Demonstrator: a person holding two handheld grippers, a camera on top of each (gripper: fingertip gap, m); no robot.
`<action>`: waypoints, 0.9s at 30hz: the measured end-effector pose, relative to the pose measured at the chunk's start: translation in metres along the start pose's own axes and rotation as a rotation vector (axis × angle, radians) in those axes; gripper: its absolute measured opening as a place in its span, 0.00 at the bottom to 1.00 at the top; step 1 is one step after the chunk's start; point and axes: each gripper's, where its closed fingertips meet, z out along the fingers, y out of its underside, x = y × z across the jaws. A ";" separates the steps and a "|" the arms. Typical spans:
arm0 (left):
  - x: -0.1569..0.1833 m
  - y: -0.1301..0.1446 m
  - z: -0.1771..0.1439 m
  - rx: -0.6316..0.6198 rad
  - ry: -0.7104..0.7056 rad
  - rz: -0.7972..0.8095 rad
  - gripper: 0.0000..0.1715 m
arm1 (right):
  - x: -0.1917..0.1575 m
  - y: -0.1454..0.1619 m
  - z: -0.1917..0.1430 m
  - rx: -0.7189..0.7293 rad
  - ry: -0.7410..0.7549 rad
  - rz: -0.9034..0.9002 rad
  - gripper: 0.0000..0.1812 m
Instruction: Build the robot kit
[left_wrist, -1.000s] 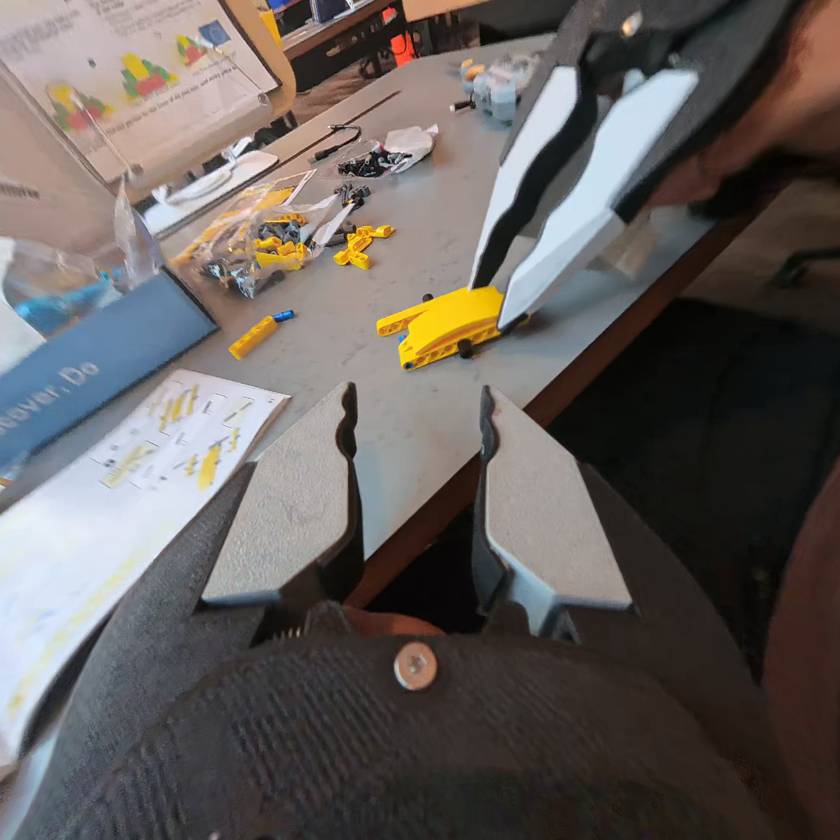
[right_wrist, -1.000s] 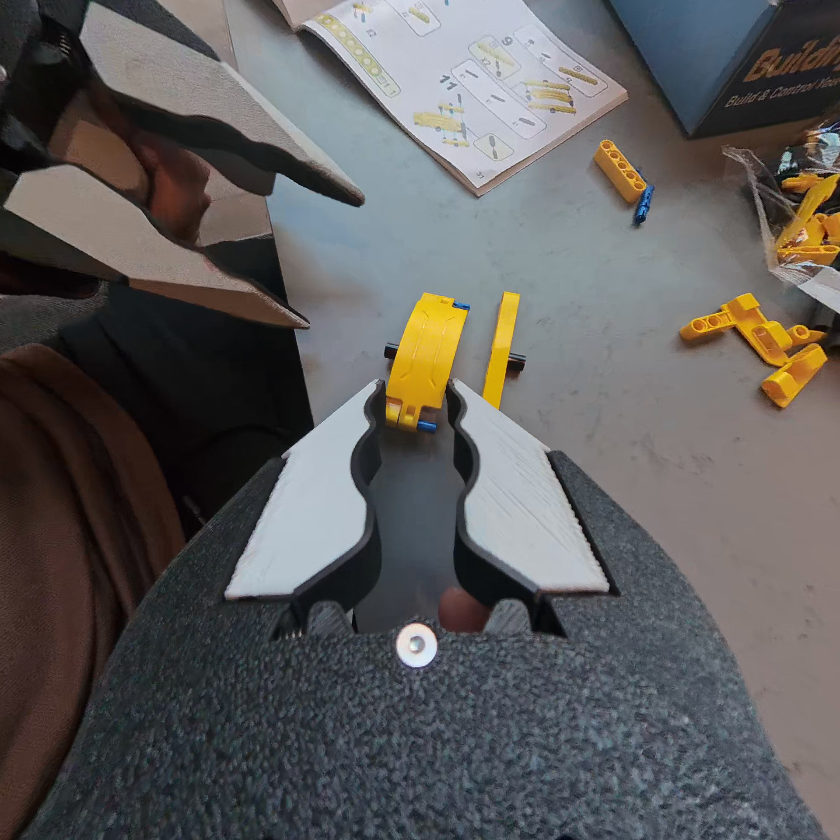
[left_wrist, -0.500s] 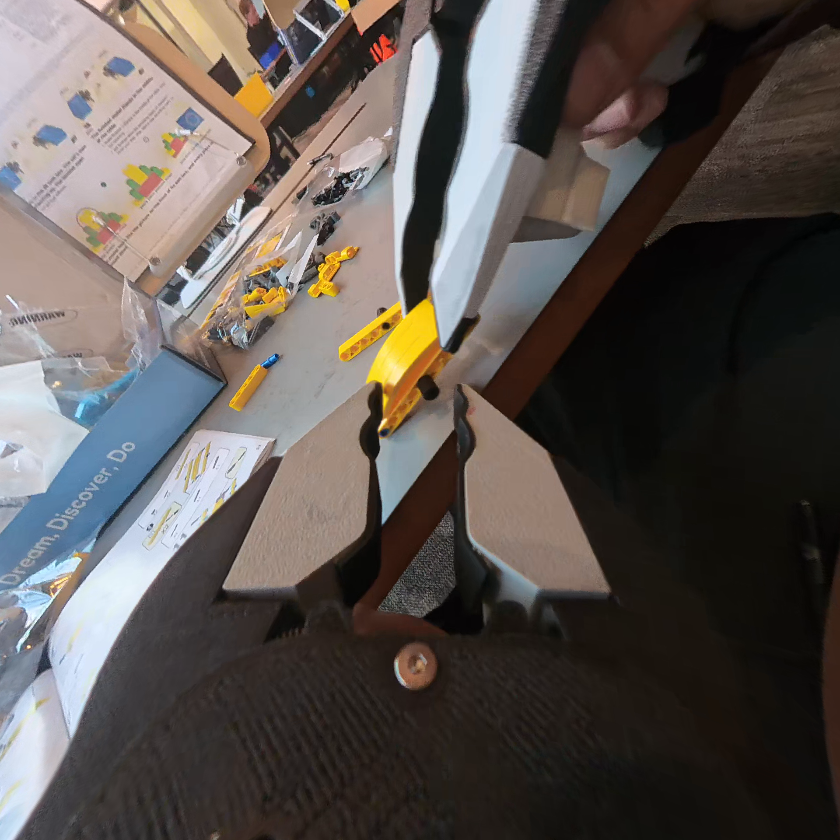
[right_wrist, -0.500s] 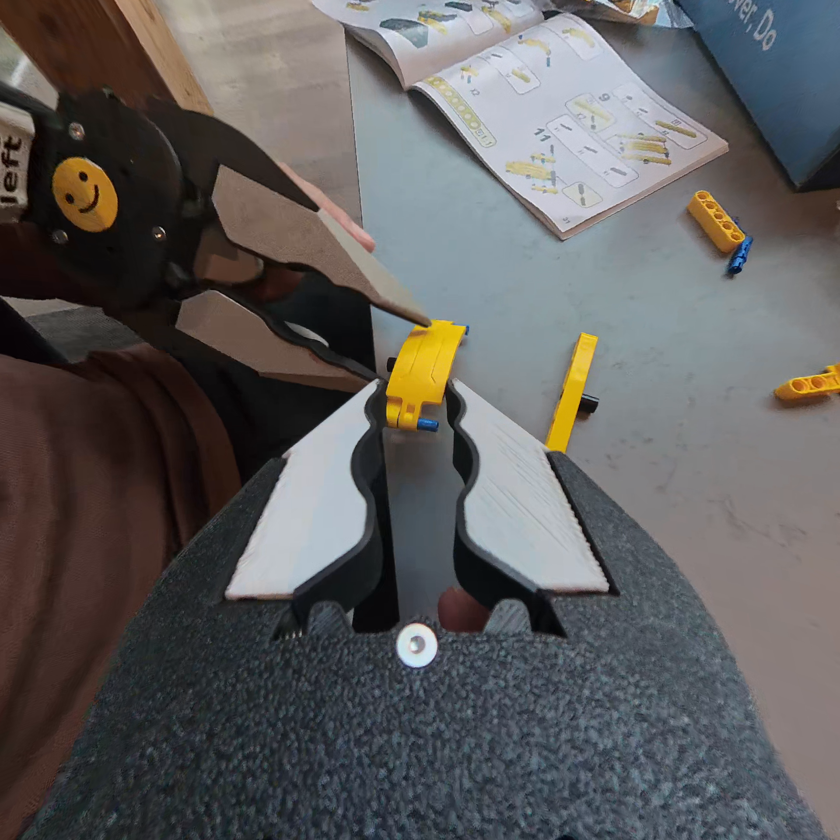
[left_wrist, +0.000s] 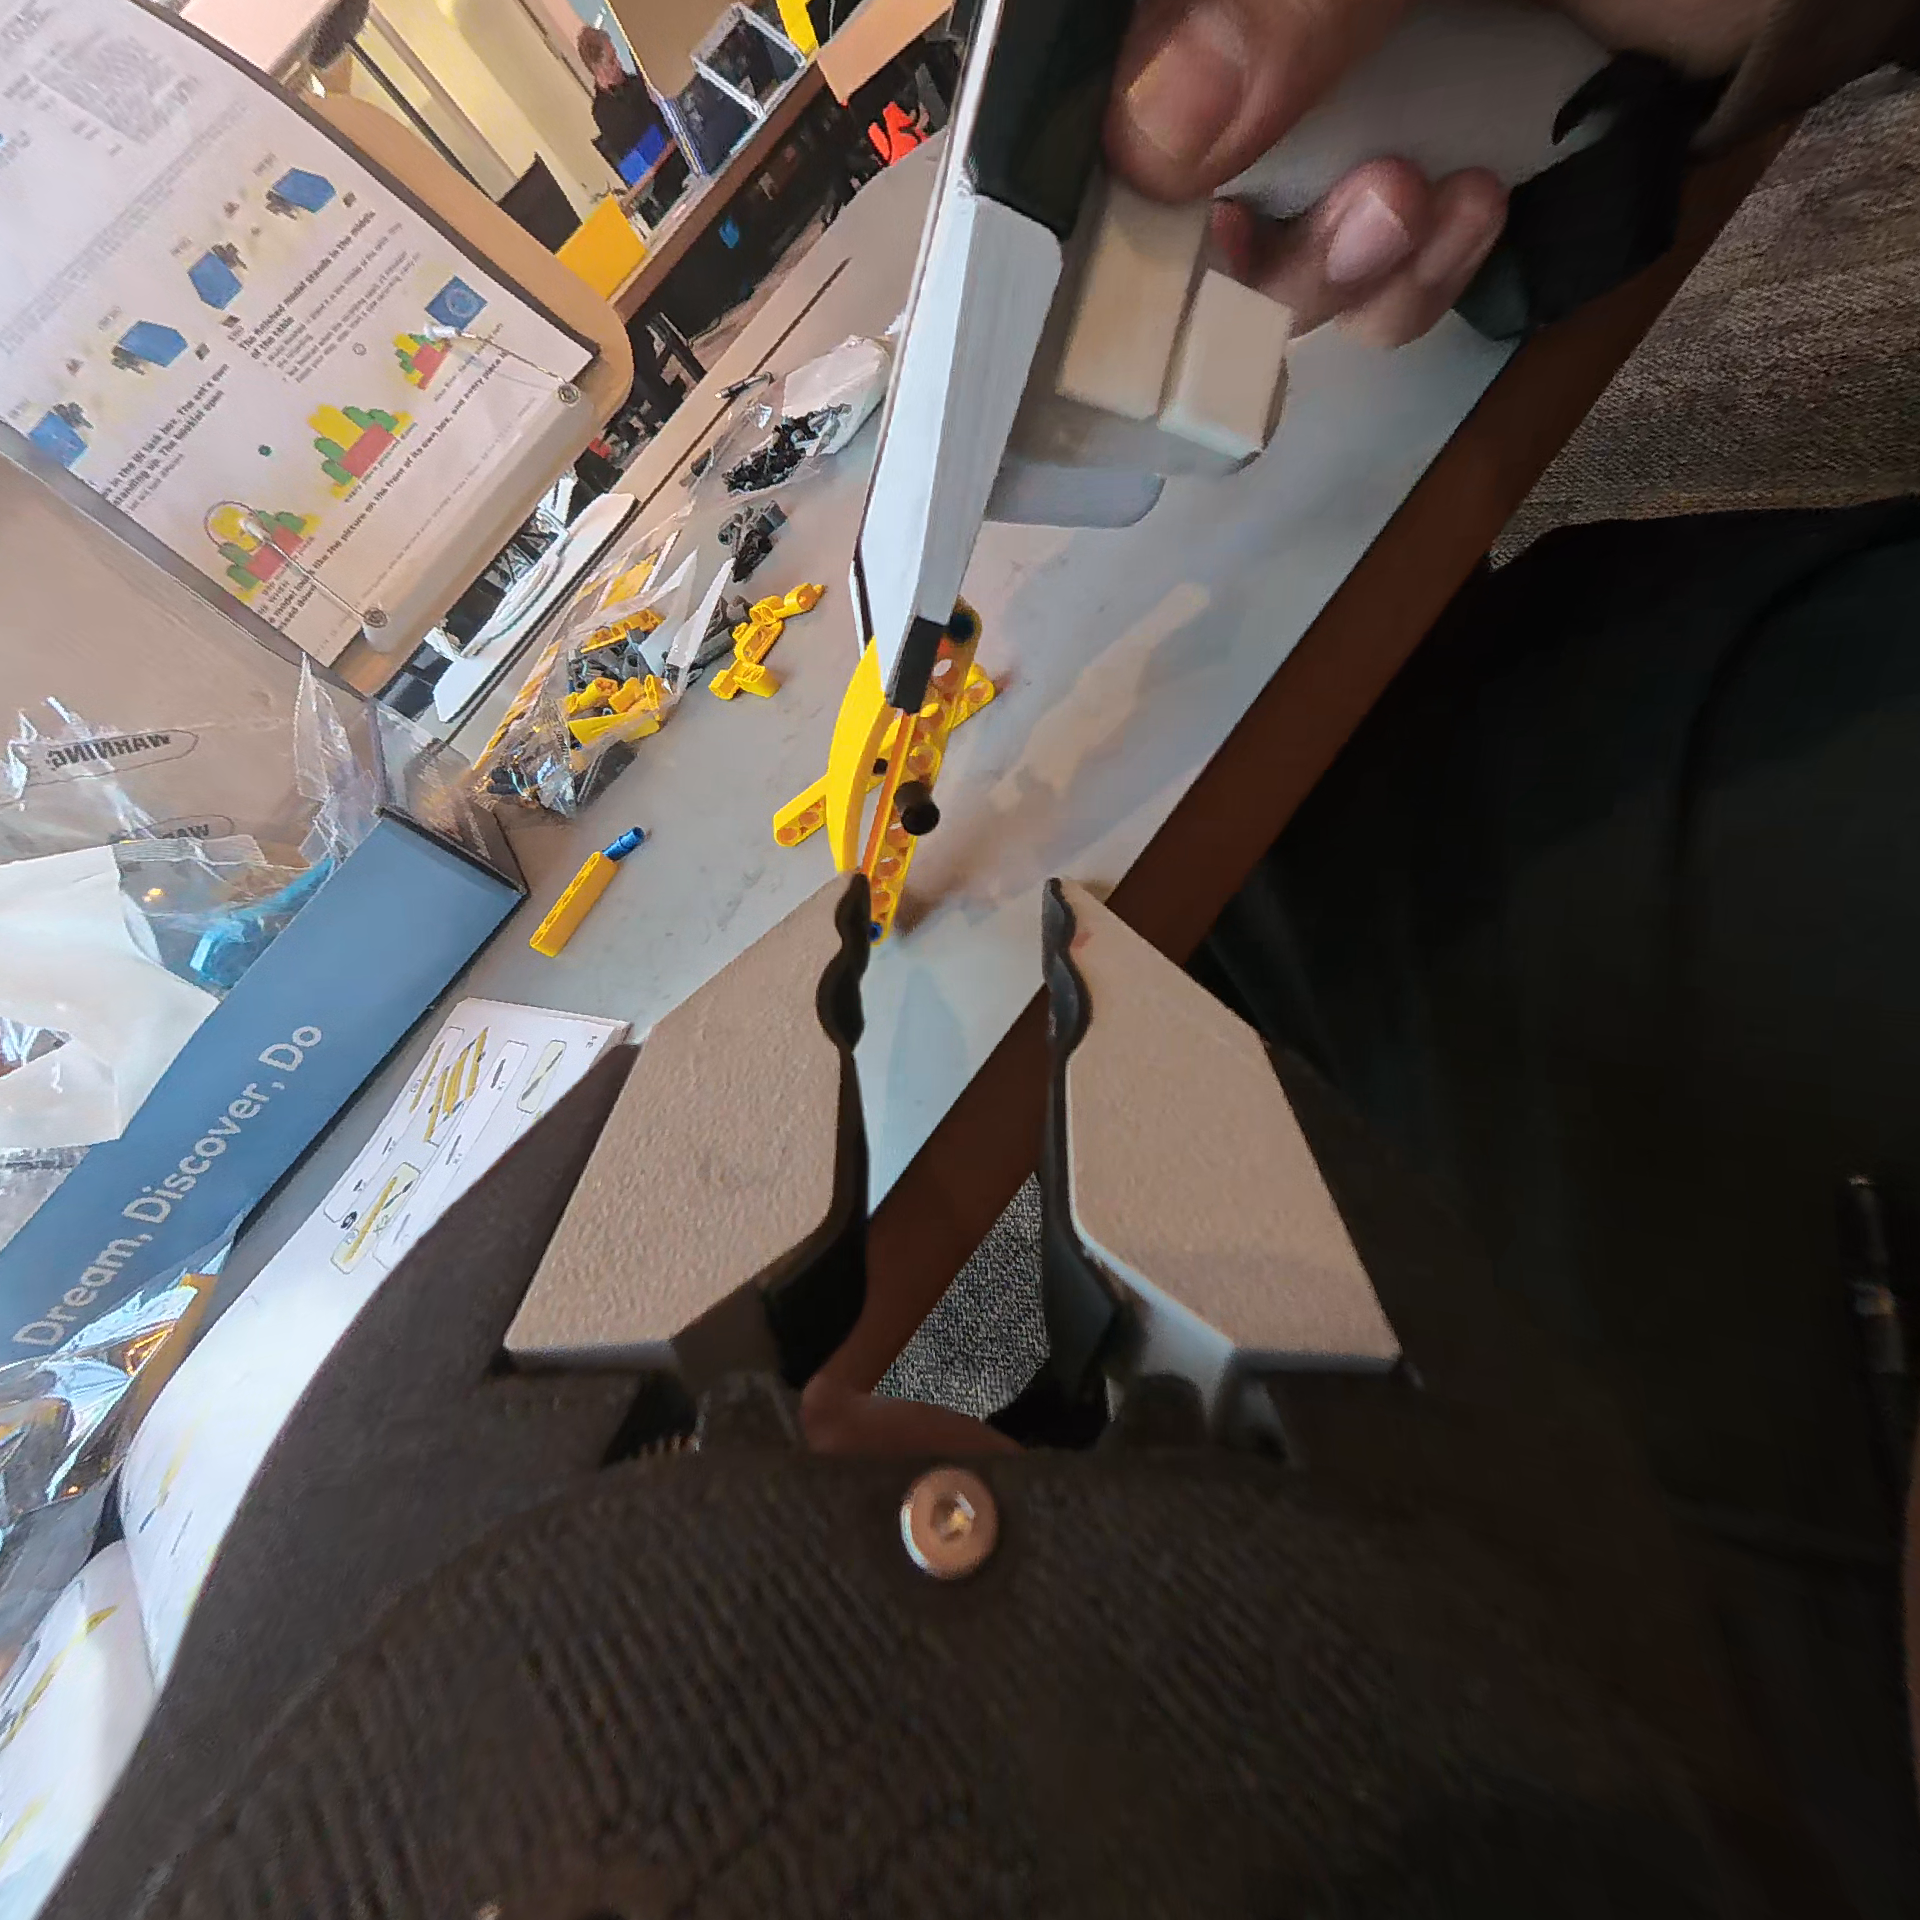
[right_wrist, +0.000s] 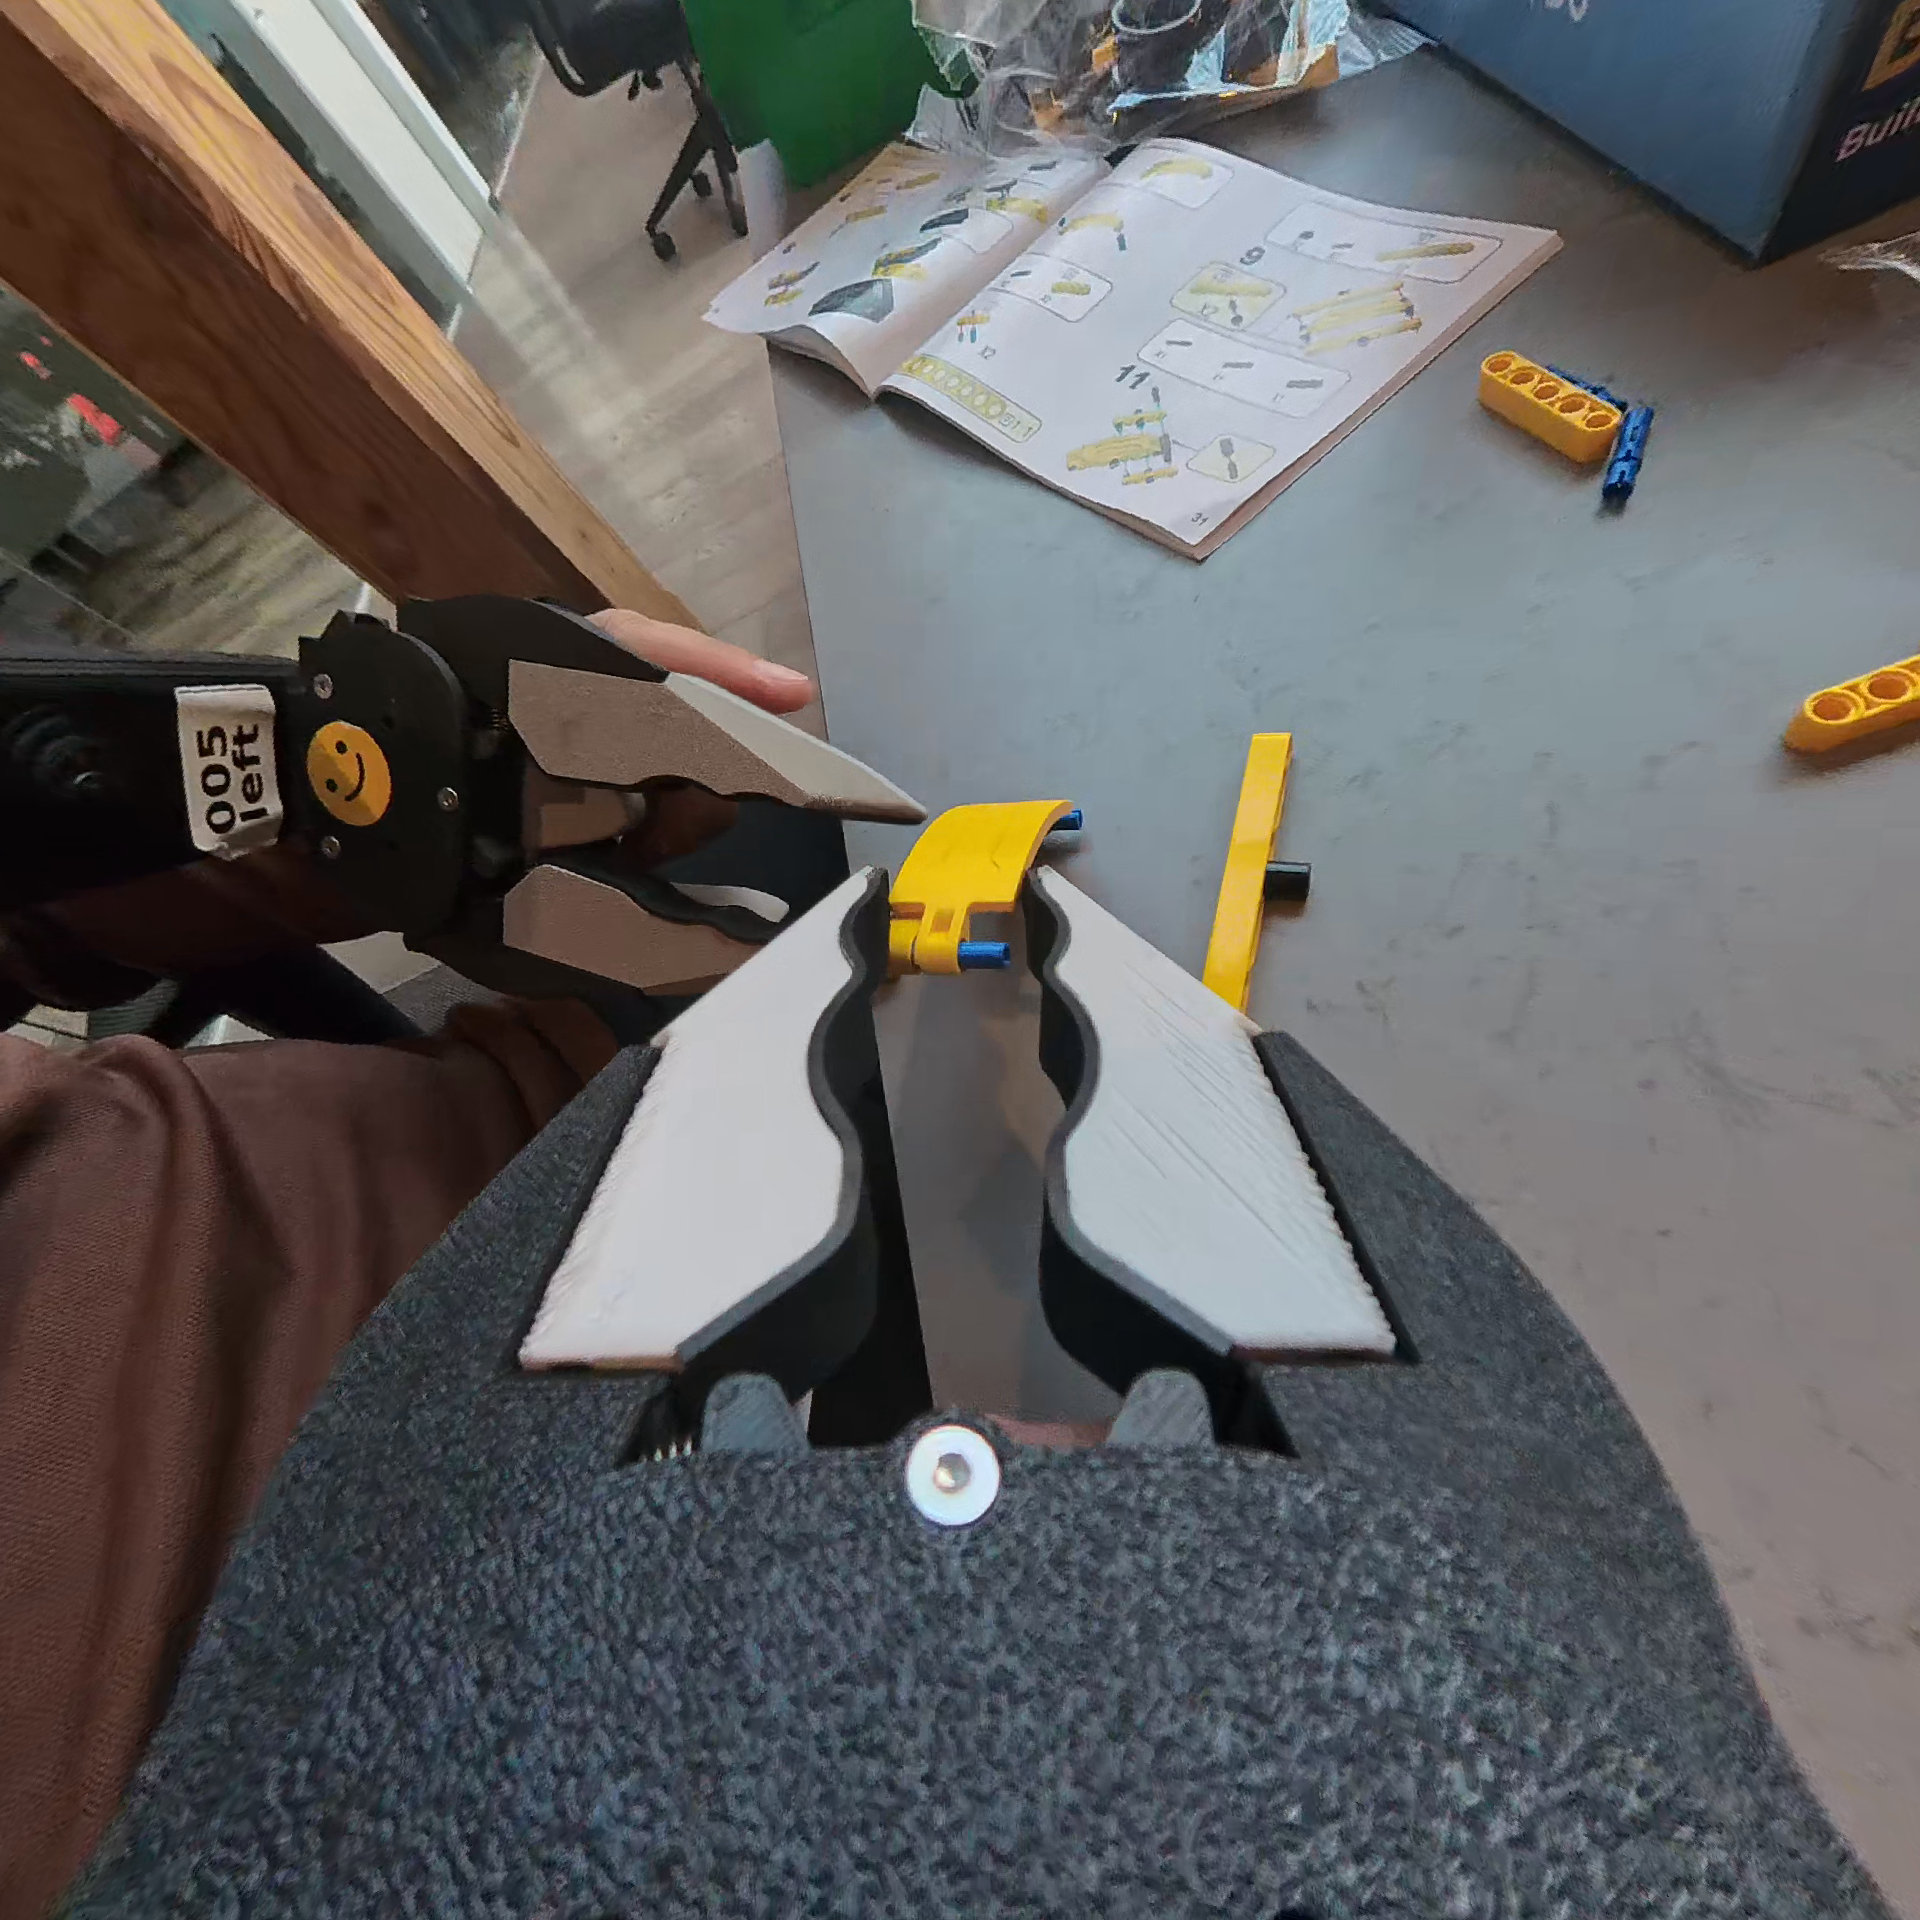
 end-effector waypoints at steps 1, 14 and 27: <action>0.000 0.000 0.000 0.000 0.001 -0.006 0.18 | 0.000 0.000 0.000 0.002 0.002 0.003 0.14; -0.004 -0.007 0.002 -0.002 -0.040 -0.025 0.31 | 0.004 0.000 0.001 -0.005 0.034 -0.003 0.14; -0.008 -0.009 0.002 0.003 -0.050 -0.034 0.31 | -0.005 -0.003 0.002 0.051 -0.098 0.125 0.14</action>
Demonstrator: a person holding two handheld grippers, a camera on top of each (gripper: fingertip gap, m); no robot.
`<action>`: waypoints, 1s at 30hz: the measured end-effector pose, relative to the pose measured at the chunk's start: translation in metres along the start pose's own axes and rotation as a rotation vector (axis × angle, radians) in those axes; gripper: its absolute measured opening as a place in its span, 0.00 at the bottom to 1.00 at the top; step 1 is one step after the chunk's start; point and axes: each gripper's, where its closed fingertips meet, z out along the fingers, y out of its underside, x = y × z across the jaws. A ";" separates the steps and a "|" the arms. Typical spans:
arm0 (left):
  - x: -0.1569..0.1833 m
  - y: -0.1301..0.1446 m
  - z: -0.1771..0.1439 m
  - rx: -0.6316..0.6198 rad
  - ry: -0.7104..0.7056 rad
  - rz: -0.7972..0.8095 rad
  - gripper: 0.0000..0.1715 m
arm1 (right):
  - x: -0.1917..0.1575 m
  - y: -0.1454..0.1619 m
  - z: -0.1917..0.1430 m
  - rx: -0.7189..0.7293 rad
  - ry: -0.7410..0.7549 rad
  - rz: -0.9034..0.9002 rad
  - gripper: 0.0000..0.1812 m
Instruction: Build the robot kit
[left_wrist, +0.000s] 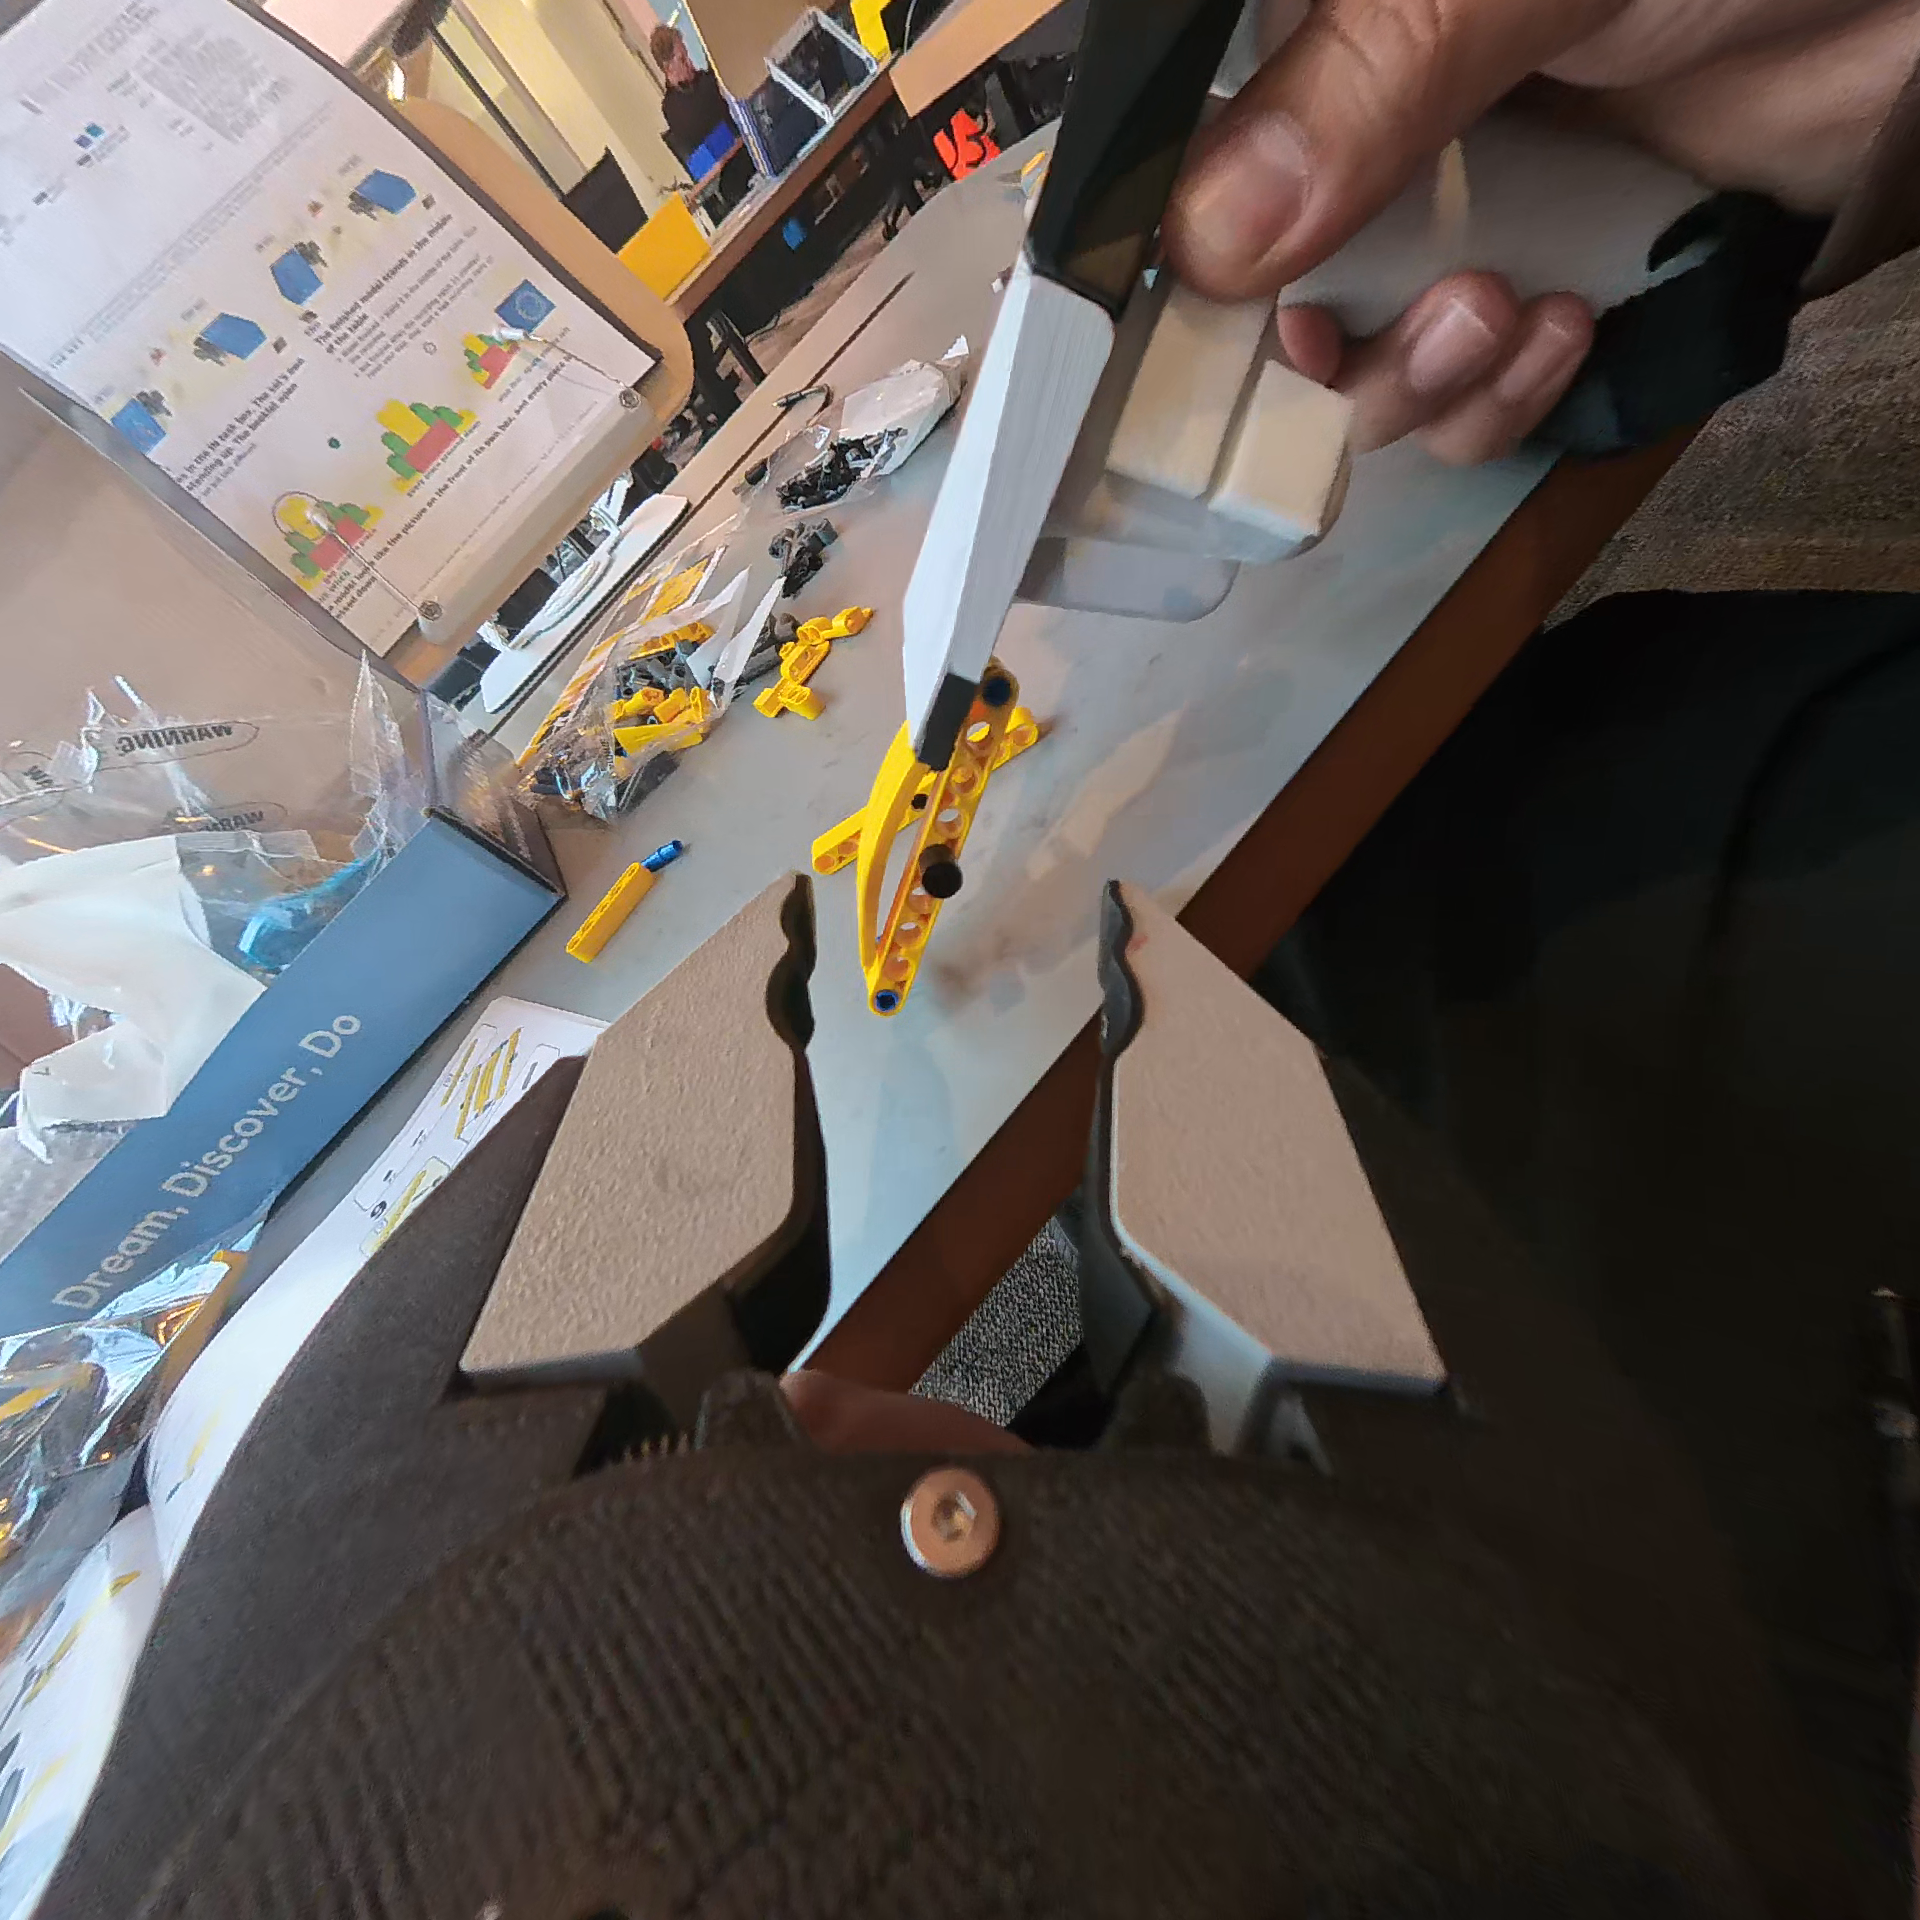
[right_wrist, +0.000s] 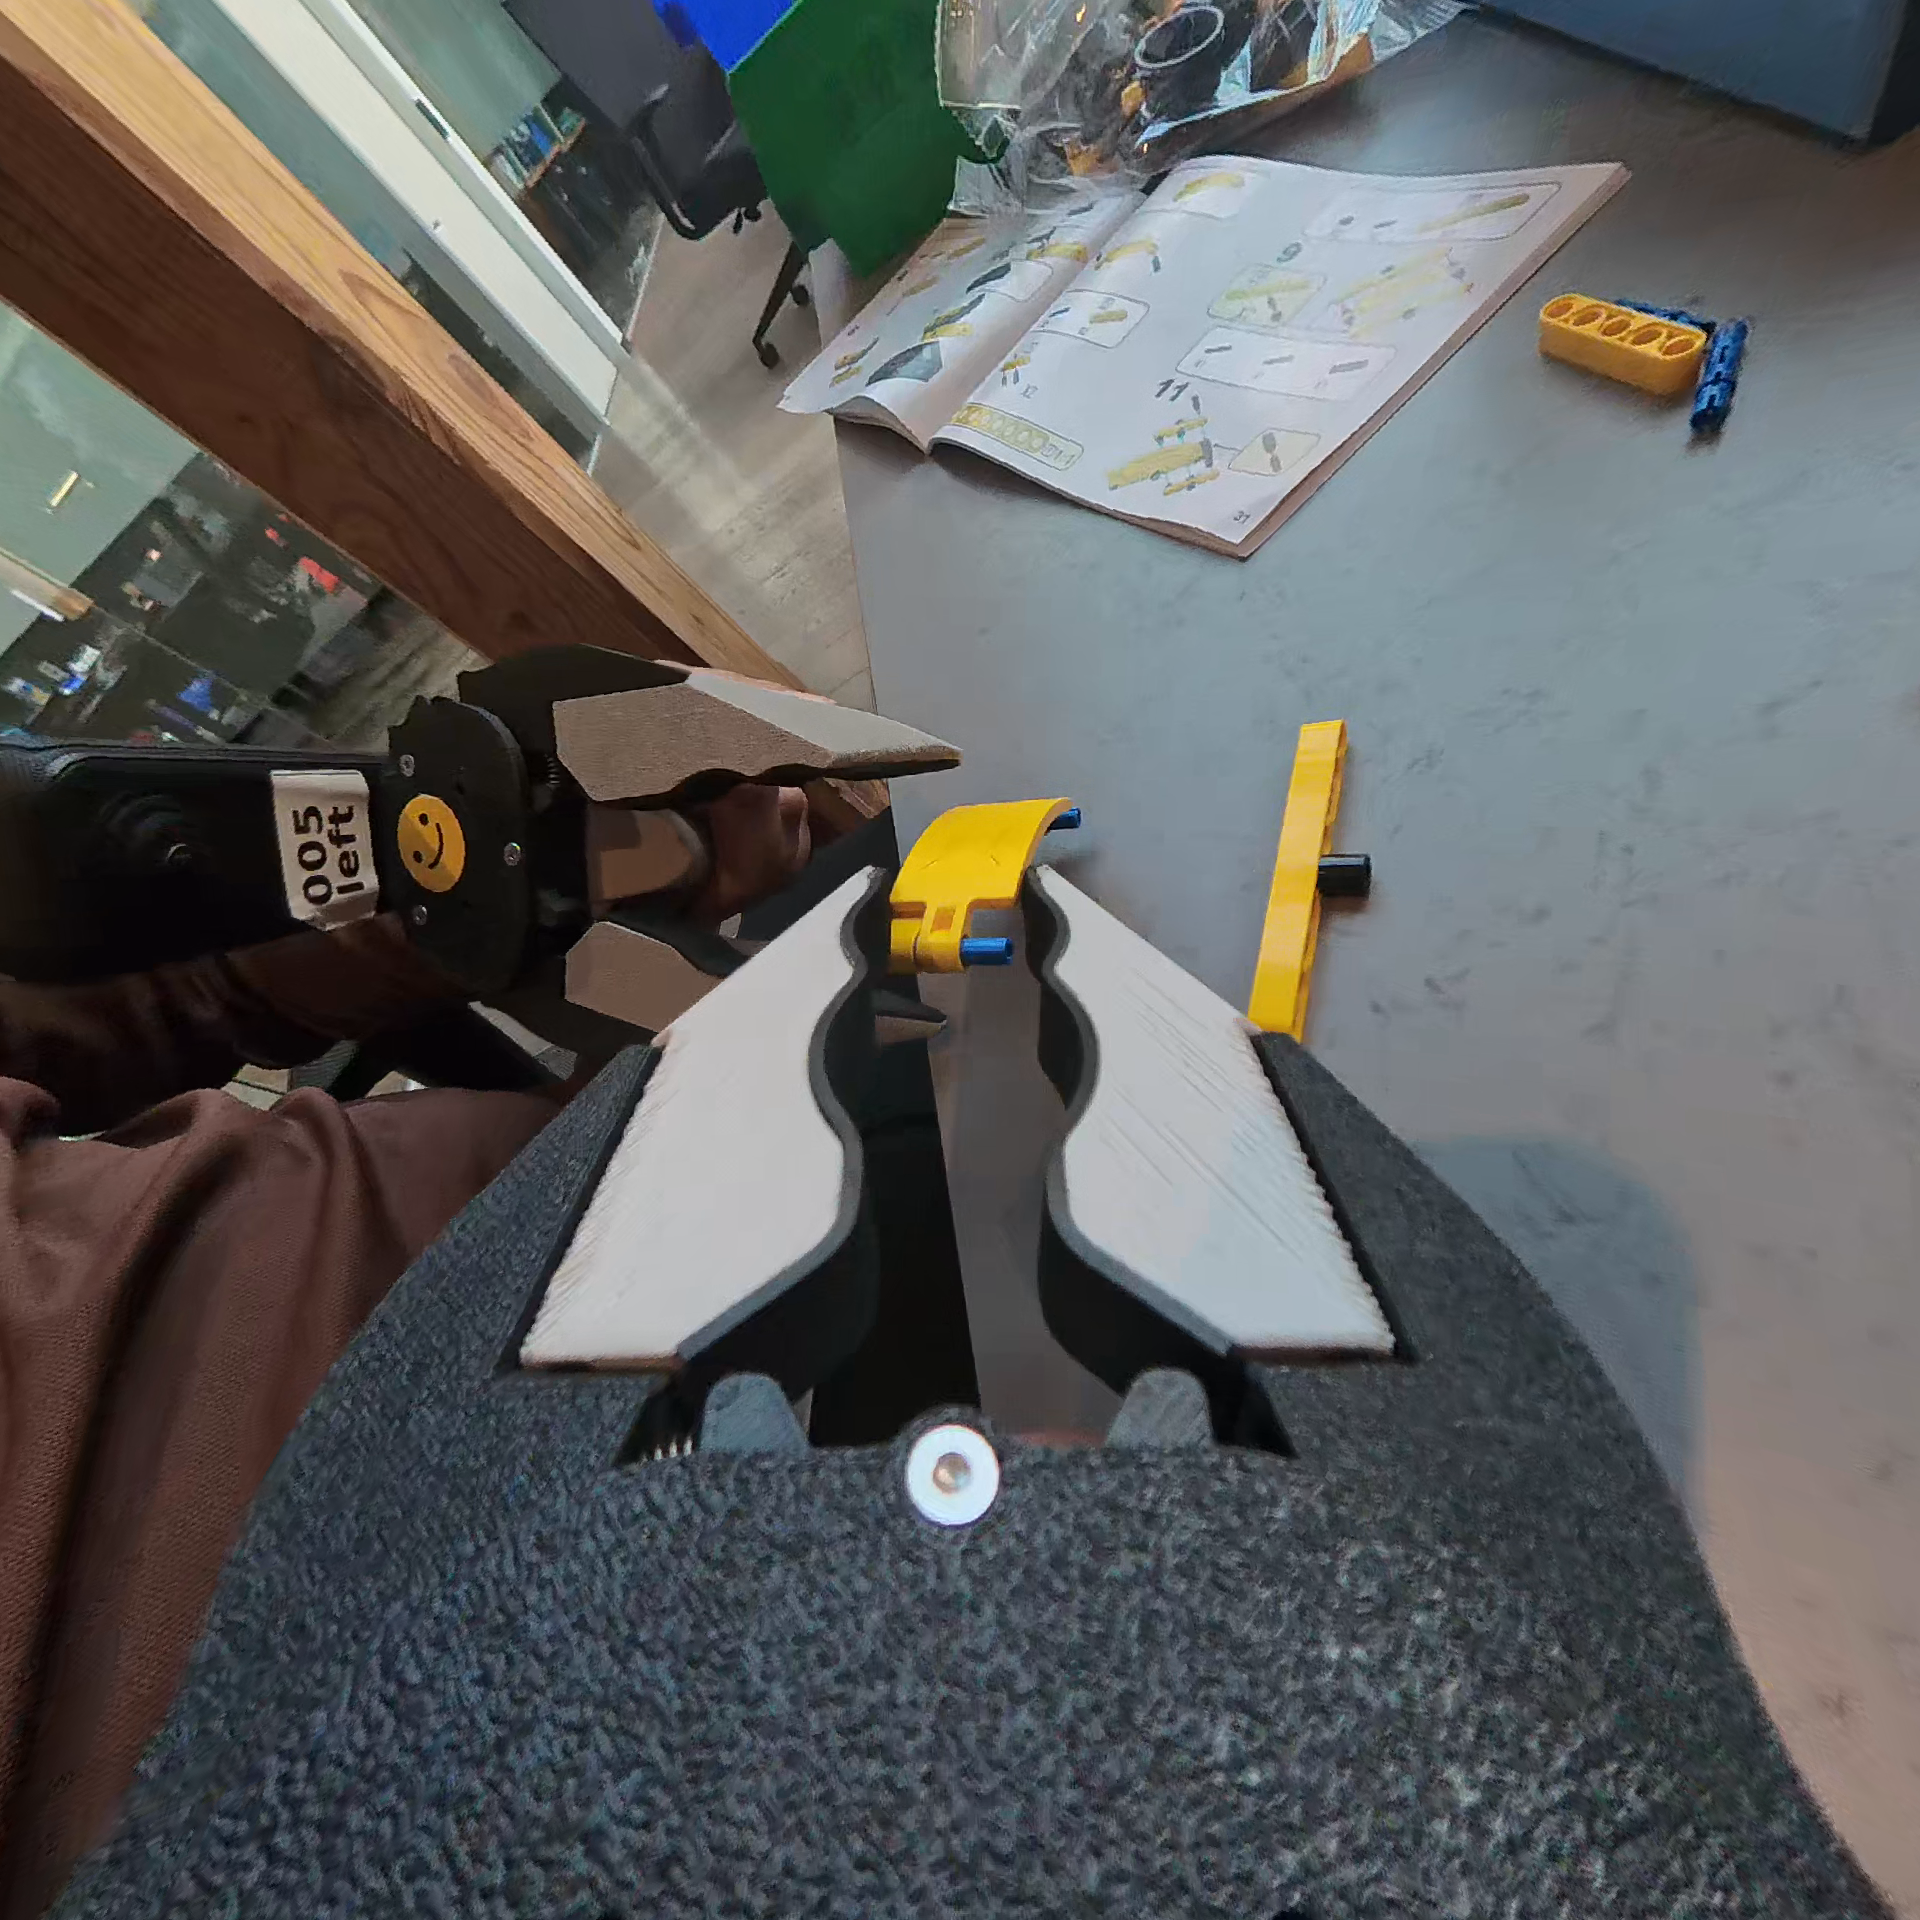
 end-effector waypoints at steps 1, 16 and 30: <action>-0.001 0.000 0.000 -0.001 -0.001 -0.003 0.30 | 0.000 0.000 0.000 0.001 -0.001 0.001 0.14; -0.017 0.000 -0.002 -0.011 -0.048 -0.007 0.30 | -0.004 -0.011 -0.009 0.065 -0.037 0.020 0.14; -0.018 -0.006 0.011 -0.031 -0.038 0.187 0.10 | 0.001 -0.004 -0.007 0.008 0.054 -0.070 0.14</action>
